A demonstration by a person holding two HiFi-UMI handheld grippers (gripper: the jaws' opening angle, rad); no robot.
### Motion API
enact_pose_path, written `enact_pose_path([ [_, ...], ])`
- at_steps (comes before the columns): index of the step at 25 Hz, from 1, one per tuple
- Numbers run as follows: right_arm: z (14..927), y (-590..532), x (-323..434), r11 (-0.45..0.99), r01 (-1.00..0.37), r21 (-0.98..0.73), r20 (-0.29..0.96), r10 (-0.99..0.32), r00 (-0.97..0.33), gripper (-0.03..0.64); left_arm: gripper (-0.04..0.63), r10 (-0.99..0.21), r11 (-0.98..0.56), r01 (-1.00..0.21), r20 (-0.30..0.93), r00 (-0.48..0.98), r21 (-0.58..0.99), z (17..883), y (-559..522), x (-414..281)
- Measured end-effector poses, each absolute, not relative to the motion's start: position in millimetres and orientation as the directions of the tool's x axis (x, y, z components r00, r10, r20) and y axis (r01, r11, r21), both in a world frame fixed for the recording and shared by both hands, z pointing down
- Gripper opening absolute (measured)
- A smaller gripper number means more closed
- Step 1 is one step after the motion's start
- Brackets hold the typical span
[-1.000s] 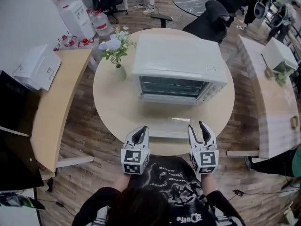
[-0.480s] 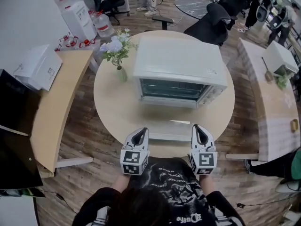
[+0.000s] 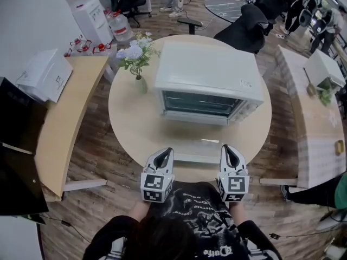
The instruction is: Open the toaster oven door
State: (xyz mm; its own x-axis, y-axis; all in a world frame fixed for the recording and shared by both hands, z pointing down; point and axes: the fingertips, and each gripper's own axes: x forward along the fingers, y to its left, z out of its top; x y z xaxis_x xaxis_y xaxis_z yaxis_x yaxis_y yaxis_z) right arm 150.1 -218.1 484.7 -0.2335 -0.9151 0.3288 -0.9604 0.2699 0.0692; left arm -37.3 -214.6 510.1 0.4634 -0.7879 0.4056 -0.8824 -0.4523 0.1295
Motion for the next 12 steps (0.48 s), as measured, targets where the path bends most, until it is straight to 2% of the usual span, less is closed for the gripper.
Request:
enact_pose_path([
  [12, 491.5, -216.5, 146.3, 0.29, -0.954, 0.077, 0.337, -0.908, -0.249, 0.006, 0.017, -0.783, -0.46, -0.879, 0.408, 0.47, 0.129, 511.0, -217.9, -33.4],
])
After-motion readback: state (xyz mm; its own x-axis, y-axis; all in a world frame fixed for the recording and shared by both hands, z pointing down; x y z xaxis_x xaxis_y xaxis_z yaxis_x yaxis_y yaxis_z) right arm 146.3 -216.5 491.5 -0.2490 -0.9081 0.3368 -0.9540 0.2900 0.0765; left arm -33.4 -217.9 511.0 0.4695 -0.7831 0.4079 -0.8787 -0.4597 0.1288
